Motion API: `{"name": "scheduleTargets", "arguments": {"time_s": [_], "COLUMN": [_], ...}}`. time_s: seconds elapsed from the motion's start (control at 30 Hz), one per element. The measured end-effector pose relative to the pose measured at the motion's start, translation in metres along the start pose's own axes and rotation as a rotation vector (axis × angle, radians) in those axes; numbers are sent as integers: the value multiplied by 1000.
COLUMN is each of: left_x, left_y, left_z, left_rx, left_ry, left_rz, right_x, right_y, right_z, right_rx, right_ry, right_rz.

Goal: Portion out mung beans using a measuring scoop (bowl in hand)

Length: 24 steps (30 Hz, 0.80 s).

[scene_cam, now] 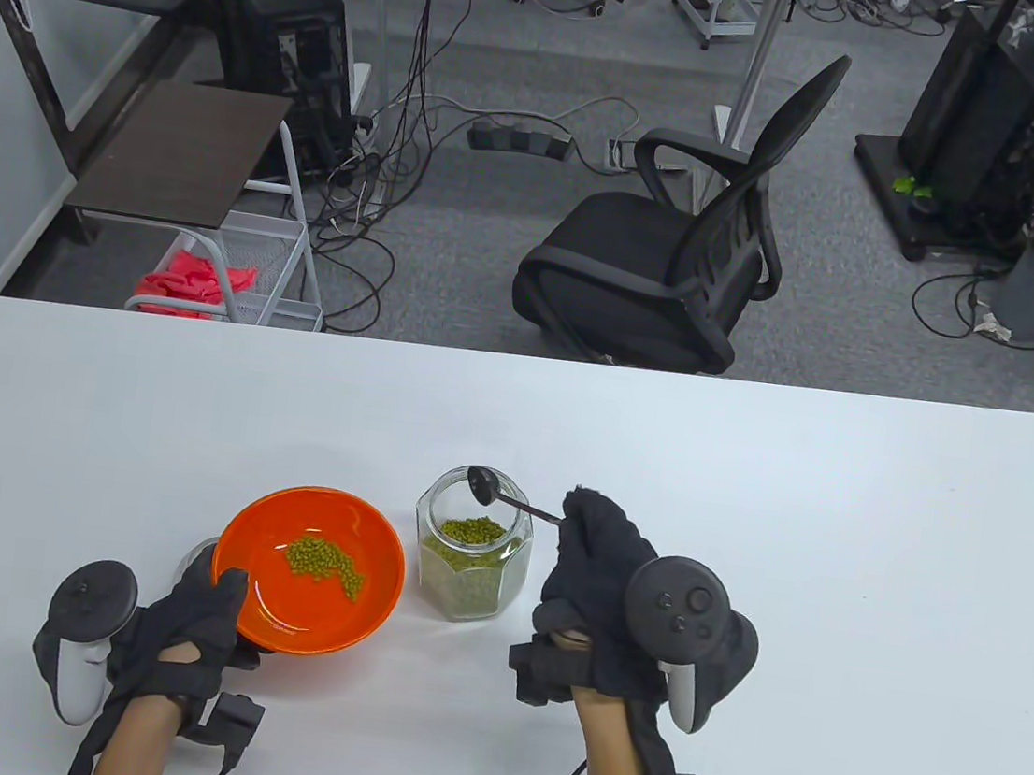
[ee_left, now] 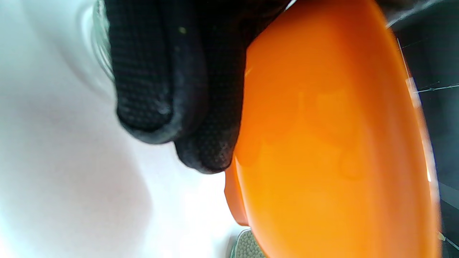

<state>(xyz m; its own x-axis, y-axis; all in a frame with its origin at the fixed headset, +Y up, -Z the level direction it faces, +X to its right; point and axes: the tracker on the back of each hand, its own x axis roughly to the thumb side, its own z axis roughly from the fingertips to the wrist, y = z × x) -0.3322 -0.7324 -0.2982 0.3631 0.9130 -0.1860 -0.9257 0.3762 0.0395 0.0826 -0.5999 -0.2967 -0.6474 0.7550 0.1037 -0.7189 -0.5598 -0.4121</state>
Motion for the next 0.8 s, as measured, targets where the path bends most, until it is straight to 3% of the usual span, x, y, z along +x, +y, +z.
{"name": "scheduleTargets", "arguments": {"time_s": [0.43,0.8], "left_x": [3,3], "left_y": [2,2], "left_z": [0,0], "left_rx": [4,-2], "left_ry": [-27,-40], "left_rz": [1,10], "right_x": [36,56], "right_y": [61,92], "right_z": [-7,-27], "right_rx": [110,252], "right_ry": [-102,-69], "right_rz": [470,621]}}
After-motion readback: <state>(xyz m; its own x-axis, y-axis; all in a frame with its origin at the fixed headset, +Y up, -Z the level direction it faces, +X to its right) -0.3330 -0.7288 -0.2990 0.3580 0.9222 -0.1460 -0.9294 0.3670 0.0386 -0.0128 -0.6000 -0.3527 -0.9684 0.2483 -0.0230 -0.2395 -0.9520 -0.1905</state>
